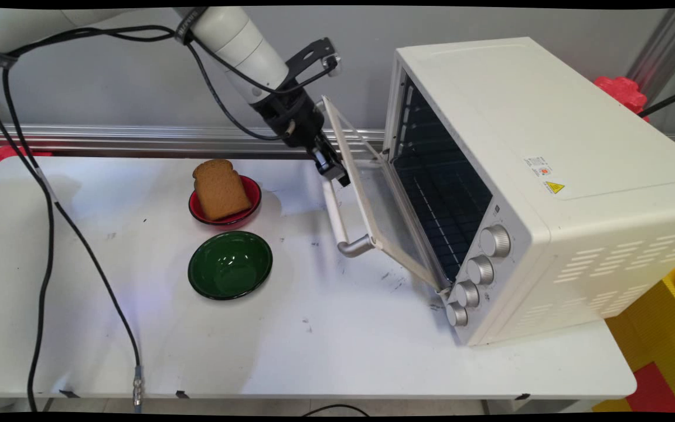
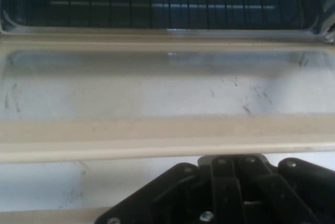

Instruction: Open the oven

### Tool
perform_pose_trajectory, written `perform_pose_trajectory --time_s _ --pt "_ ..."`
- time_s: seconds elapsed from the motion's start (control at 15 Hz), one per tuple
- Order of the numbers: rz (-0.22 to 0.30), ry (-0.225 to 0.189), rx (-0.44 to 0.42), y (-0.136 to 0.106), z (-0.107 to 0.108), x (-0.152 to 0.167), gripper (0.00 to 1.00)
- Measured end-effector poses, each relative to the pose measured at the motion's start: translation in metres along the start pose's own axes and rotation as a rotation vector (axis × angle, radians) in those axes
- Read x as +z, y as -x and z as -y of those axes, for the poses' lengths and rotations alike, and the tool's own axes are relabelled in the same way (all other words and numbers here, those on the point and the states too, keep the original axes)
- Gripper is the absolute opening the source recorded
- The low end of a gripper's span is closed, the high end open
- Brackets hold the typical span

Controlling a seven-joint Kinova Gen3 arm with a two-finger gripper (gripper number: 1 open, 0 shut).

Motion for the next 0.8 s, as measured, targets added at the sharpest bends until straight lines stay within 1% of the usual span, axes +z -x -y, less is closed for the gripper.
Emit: perform_pose_trajectory --time_s 0.4,0.8 --pt "-0.008 0.013 -0.004 0.015 0.002 0.002 0.0" --pt "-0.02 0.023 0.015 0.041 0.005 0.004 0.0"
